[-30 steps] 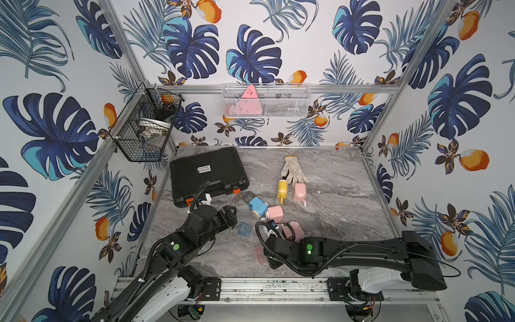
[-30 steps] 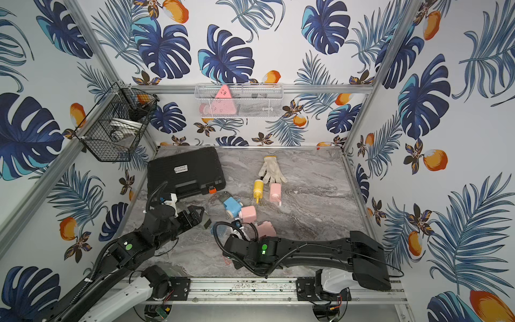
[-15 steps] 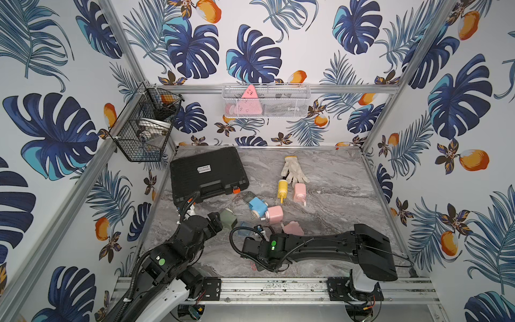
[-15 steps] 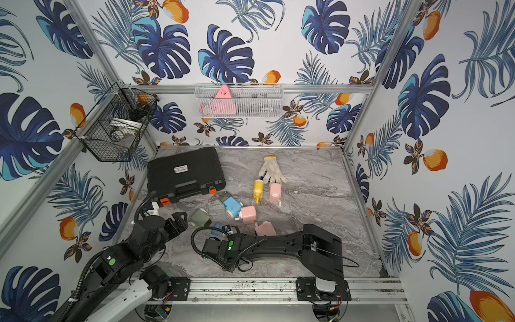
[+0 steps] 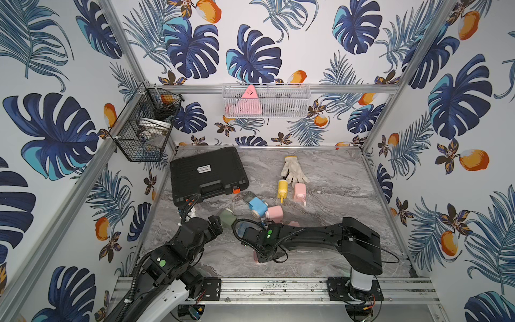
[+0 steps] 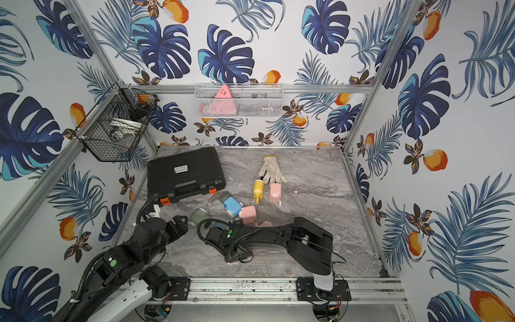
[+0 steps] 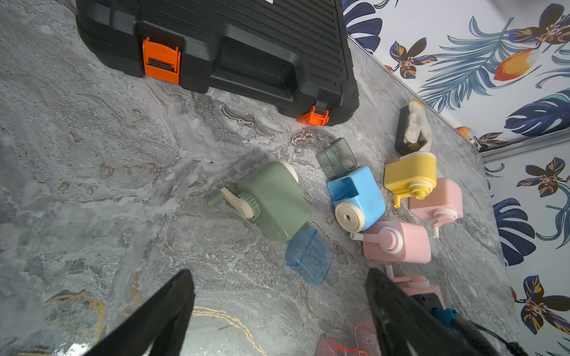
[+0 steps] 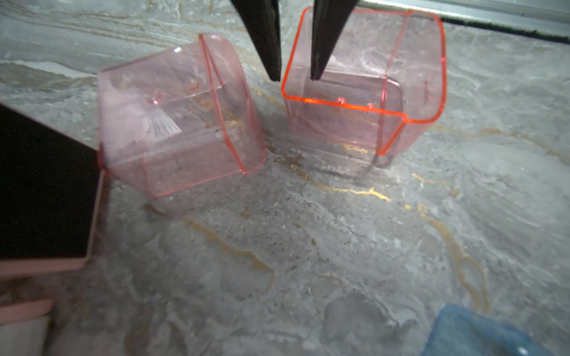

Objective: Put the tray back into the pencil sharpener
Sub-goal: Place the container at the center of the board, then pick up the pencil sharpener from the center of the board.

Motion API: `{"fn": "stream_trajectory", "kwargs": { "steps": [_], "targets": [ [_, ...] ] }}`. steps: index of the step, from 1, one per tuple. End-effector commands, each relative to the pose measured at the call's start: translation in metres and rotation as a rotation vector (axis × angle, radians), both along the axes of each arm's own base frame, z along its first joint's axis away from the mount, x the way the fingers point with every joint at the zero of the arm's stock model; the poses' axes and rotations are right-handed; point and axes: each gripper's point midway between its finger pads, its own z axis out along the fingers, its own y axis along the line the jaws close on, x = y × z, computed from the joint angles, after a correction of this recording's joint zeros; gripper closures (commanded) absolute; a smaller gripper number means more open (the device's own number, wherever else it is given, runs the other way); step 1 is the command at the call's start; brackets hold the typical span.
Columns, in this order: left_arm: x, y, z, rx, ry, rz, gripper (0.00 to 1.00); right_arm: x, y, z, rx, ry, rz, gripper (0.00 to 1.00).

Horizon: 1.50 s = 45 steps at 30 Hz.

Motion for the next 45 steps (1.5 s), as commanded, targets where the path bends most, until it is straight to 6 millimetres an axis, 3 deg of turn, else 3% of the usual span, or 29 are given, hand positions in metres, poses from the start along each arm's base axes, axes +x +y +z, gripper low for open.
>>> {"fn": "stream_trajectory", "kwargs": {
  "steps": [1,9,15,18,21,26,29,33,39,45],
  "targets": [
    [0.002,-0.001,0.002,-0.002,-0.004,-0.001,0.10,-0.004,-0.003,-0.002,-0.013,0.027,-0.015,0.76],
    [0.006,-0.005,0.003,0.010,-0.007,-0.018,0.10,0.001,0.000,0.024,0.069,-0.025,-0.021,0.72],
    [0.014,-0.018,0.009,0.021,-0.037,-0.094,0.10,0.019,-0.025,0.058,0.104,-0.139,-0.071,0.66],
    [0.023,-0.039,0.014,0.005,-0.069,-0.203,0.11,0.035,-0.050,0.075,0.113,-0.192,-0.137,0.63],
    [0.032,-0.067,0.019,-0.025,-0.092,-0.327,0.13,0.048,-0.089,0.077,0.072,-0.233,-0.204,0.58],
    [0.040,-0.117,0.010,-0.087,-0.040,-0.532,0.15,0.065,-0.135,0.095,0.077,-0.290,-0.304,0.53],
    [0.036,-0.145,0.003,-0.044,-0.030,-0.634,0.14,0.071,-0.158,0.110,0.112,-0.345,-0.369,0.51],
    [0.019,-0.190,0.002,0.154,-0.064,-0.772,0.11,0.076,-0.185,0.132,0.161,-0.442,-0.439,0.49],
    [0.015,-0.246,-0.020,0.428,-0.027,-0.931,0.08,0.075,-0.210,0.161,0.226,-0.555,-0.488,0.49],
    [0.013,-0.281,-0.052,0.651,0.022,-1.016,0.05,0.072,-0.221,0.170,0.237,-0.589,-0.499,0.49]
  ]
}}
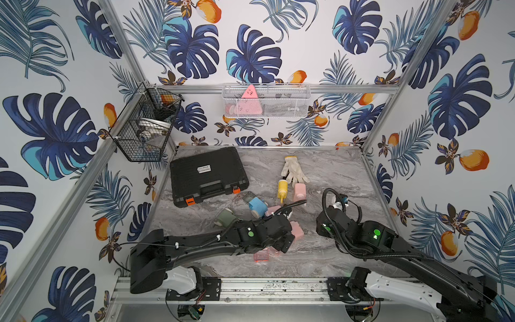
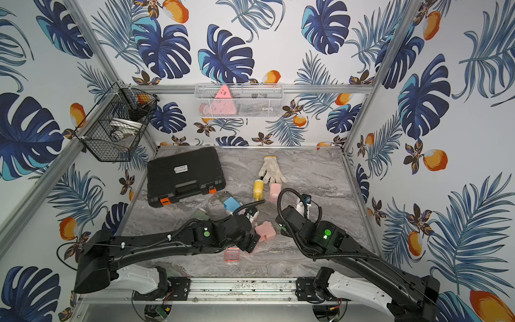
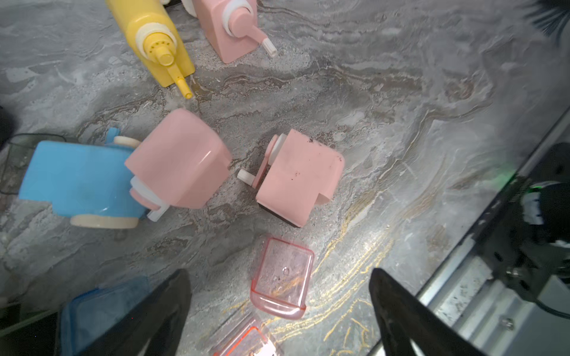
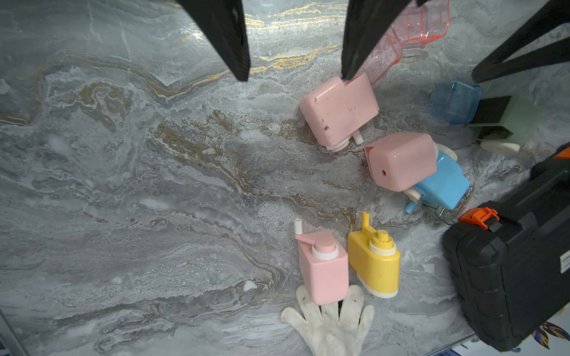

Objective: Put the tray back into the pencil sharpener
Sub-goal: Pick up the pencil sharpener from the center of the board.

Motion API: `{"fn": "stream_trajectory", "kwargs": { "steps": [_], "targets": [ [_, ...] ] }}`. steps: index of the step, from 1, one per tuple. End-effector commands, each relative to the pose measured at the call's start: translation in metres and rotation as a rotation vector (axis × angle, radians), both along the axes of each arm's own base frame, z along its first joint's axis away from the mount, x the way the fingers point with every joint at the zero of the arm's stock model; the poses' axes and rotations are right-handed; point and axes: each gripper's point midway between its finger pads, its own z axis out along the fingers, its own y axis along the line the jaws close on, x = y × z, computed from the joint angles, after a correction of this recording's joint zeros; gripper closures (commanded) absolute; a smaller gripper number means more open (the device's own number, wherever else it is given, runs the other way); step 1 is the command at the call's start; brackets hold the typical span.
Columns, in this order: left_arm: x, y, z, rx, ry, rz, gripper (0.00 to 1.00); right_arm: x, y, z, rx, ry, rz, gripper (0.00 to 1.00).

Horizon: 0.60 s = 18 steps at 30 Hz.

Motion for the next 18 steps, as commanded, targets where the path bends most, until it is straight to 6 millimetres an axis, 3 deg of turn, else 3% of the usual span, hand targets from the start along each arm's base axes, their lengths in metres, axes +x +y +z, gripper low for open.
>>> {"fn": "stream_trajectory", "kwargs": {
  "steps": [1,12,18],
  "targets": [
    [0.006,0.000,-0.012,0.141,-0.072,-0.026,0.05,-0.002,-0.013,0.000,-0.031,-0.011,-0.034,0.49],
    [0.017,-0.009,-0.052,0.223,-0.057,0.024,0.07,-0.008,-0.019,-0.008,-0.019,-0.003,-0.037,0.49],
    [0.023,-0.007,-0.070,0.212,-0.065,0.094,0.16,-0.008,-0.020,-0.006,-0.011,-0.010,-0.038,0.49]
  ]
}}
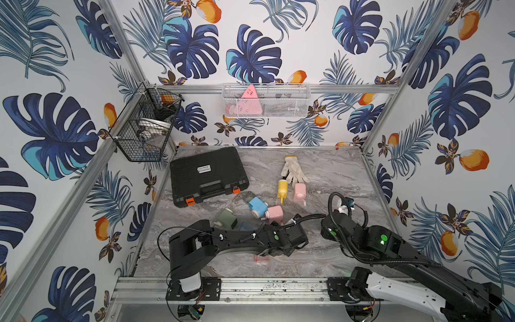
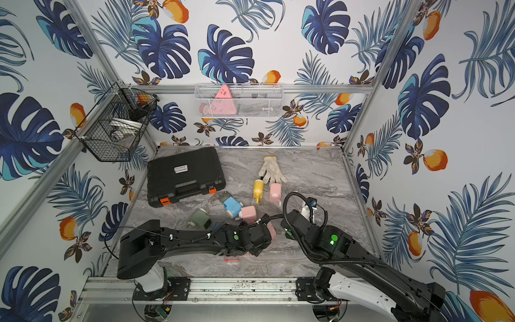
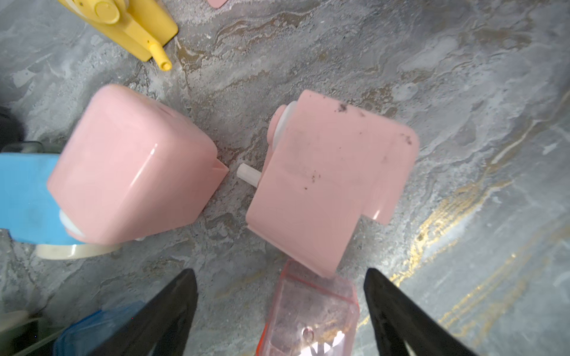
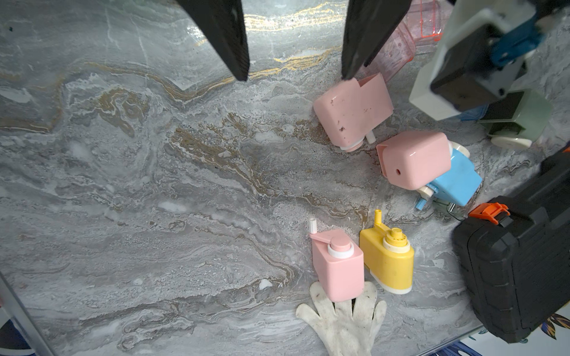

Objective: Put the tray back into the pencil sharpener
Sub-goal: Pick up the pencil sharpener from the center of the board.

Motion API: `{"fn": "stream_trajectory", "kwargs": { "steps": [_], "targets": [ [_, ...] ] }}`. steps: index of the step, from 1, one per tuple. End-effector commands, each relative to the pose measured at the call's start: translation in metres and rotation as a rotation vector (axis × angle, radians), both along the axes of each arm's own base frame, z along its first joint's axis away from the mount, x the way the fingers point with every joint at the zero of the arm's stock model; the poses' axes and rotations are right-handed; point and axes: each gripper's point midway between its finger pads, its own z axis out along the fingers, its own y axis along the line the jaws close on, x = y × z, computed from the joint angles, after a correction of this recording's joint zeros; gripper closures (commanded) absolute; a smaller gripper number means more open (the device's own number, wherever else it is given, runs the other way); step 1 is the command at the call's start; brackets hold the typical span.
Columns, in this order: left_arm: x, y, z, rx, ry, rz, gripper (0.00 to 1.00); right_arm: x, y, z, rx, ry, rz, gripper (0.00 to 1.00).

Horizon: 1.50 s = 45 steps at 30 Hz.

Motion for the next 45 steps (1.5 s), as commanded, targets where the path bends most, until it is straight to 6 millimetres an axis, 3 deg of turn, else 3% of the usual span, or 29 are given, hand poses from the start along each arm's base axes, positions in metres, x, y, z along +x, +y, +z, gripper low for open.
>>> {"fn": "stream_trajectory", "kwargs": {
  "steps": [1,7,14,23,45],
  "targets": [
    [0.009,0.000,-0.001,-0.053,-0.044,0.080,0.19,-0.001,-0.006,-0.001,-0.014,-0.002,-0.020,0.49],
    [0.015,0.002,-0.006,-0.125,-0.081,0.157,0.27,-0.001,-0.005,0.002,-0.010,-0.001,-0.018,0.49],
    [0.015,-0.007,-0.018,-0.161,-0.063,0.160,0.29,0.001,-0.002,0.003,-0.008,-0.002,-0.011,0.49],
    [0.029,-0.006,-0.014,-0.205,-0.105,0.247,0.43,0.000,-0.001,0.003,-0.002,0.000,-0.006,0.49],
    [0.044,-0.016,-0.027,-0.363,-0.044,0.299,0.63,-0.001,0.002,0.003,-0.010,0.009,0.020,0.49]
  ]
}}
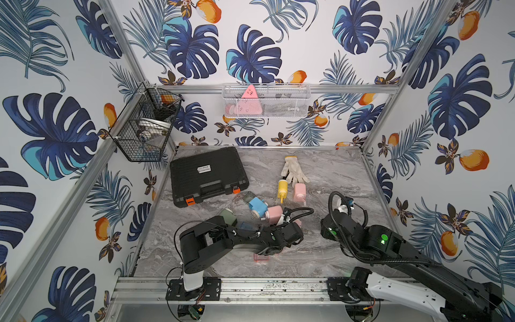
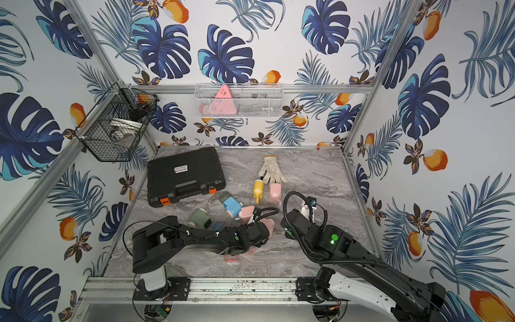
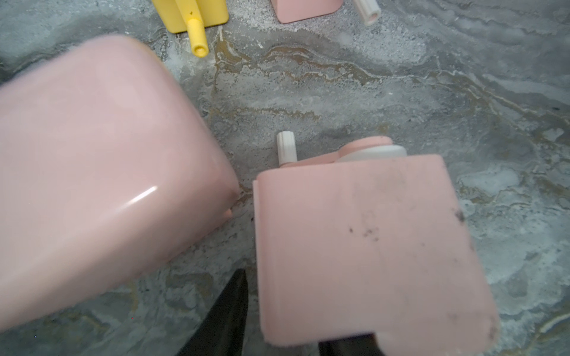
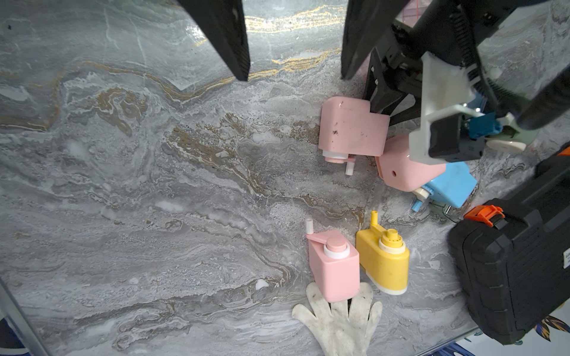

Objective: Put the tray back into the pencil sharpener
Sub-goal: Pick up the pencil sharpener from the center of the board.

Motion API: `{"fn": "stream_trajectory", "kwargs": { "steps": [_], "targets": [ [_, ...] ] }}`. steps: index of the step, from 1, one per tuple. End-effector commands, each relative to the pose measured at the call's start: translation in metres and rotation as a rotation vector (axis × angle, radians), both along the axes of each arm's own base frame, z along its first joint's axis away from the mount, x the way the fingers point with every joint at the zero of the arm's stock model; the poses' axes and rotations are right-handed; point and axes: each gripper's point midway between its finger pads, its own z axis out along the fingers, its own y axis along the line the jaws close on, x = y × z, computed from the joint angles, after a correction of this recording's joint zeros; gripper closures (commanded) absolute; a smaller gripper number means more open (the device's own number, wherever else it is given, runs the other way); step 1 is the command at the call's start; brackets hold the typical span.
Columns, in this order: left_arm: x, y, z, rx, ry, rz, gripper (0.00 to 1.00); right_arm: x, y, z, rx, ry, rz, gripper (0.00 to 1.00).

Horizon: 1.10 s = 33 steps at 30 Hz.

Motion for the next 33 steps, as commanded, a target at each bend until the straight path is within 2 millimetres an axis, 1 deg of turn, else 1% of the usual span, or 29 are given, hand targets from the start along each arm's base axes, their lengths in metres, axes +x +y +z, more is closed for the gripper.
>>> {"fn": "stream_trajectory", "kwargs": {
  "steps": [1,10,20,33],
  "targets": [
    [0.003,-0.008,0.003,-0.049,-0.018,-0.005,0.64,-0.001,0.000,0.001,-0.005,0.004,0.006,0.49],
    [0.002,-0.012,0.006,-0.084,-0.024,-0.027,0.72,-0.001,0.002,0.000,-0.005,0.013,0.015,0.49],
    [0.004,-0.019,0.017,-0.134,-0.055,-0.049,0.82,-0.002,0.002,0.000,-0.003,0.017,0.019,0.49],
    [0.002,-0.018,0.026,-0.159,-0.056,-0.054,0.92,-0.003,0.001,0.005,0.005,0.012,0.024,0.50]
  ]
}}
